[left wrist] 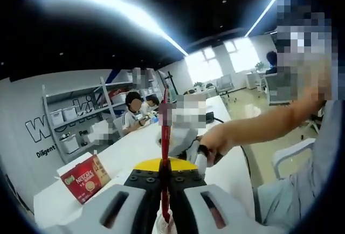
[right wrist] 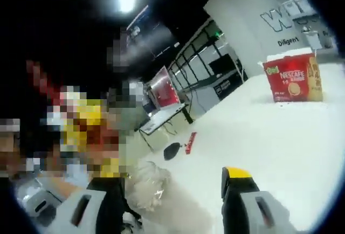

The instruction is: Tear open the coffee pouch, take out the coffee, and pour the coffee from the pouch into the cup

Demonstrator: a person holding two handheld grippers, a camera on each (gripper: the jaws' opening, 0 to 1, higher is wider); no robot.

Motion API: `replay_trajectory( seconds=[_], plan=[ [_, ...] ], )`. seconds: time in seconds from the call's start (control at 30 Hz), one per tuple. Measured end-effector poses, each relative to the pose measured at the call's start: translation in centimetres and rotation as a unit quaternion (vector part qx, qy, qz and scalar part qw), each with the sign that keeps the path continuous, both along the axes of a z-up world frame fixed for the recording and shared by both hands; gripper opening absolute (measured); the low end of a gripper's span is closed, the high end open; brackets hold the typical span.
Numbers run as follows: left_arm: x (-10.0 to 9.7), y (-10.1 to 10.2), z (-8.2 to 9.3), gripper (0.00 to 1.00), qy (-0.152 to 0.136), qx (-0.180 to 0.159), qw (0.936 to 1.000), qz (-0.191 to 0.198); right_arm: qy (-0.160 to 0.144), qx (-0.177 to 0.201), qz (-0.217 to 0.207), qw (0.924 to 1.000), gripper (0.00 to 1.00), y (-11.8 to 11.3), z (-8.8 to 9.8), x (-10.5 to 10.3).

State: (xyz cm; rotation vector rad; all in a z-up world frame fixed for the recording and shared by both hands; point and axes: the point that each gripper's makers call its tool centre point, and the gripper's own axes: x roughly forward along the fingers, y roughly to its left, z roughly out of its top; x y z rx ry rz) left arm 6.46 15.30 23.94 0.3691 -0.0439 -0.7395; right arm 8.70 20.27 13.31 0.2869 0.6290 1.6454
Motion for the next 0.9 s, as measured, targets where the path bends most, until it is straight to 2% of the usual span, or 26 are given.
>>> replay_trajectory(
  seconds=[0.07, 0.1, 0.13, 0.17, 0.2, 0.23, 0.33, 0.53, 0.63, 0.73, 0.83, 0.9],
  plan=[
    [0.0, -0.1, 0.1, 0.06, 0.000, -0.002, 1.0000, -0.001, 0.005, -0.025, 0.018, 0.9995, 0.72, -0.1, -1.2, -0.8],
    [0.0, -0.2, 0.2, 0.06, -0.001, -0.002, 1.0000, -0.001, 0.016, -0.041, 0.023, 0.9988, 0.74, -0.2, -2.0, -1.2],
    [0.0, -0.3, 0.2, 0.06, -0.002, -0.002, 1.0000, -0.002, 0.041, -0.039, 0.022, 0.9981, 0.77, 0.0, -2.0, -1.5],
    [0.0, -0.4, 0.3, 0.06, -0.002, -0.004, 1.0000, -0.003, 0.047, -0.049, 0.023, 0.9974, 0.81, -0.1, -2.3, -1.7],
    [0.0, -0.5, 0.3, 0.06, -0.003, -0.006, 1.0000, -0.005, 0.095, -0.061, 0.029, 0.9932, 0.83, 0.1, -2.0, 1.4],
    [-0.1, -0.7, 0.3, 0.06, -0.003, -0.007, 0.9999, -0.007, 0.092, -0.075, 0.033, 0.9924, 0.85, 0.0, -2.7, 1.2],
    [-0.1, -1.0, 0.1, 0.06, -0.002, -0.005, 0.9999, -0.009, 0.111, -0.111, 0.046, 0.9866, 0.89, -0.5, -3.5, -0.2],
    [-0.1, -0.7, 0.3, 0.06, -0.003, -0.016, 0.9998, -0.012, 0.090, -0.152, 0.045, 0.9833, 0.86, -1.7, -3.2, -0.4],
    [0.0, -0.7, 0.0, 0.06, -0.002, -0.015, 0.9998, -0.012, 0.089, -0.164, 0.038, 0.9816, 0.87, -2.6, -3.5, -0.3],
    [0.0, -0.8, -0.1, 0.06, -0.001, -0.015, 0.9998, -0.013, 0.084, -0.173, 0.033, 0.9809, 0.86, -3.6, -3.5, -0.3],
    [-0.1, -0.8, -0.3, 0.06, 0.001, -0.015, 0.9998, -0.013, 0.063, -0.175, 0.037, 0.9818, 0.84, -4.0, -3.1, -0.4],
    [0.1, -0.6, -0.4, 0.06, 0.001, -0.015, 0.9998, -0.011, 0.072, -0.160, 0.044, 0.9834, 0.84, -3.4, -2.5, -1.0]
  ],
)
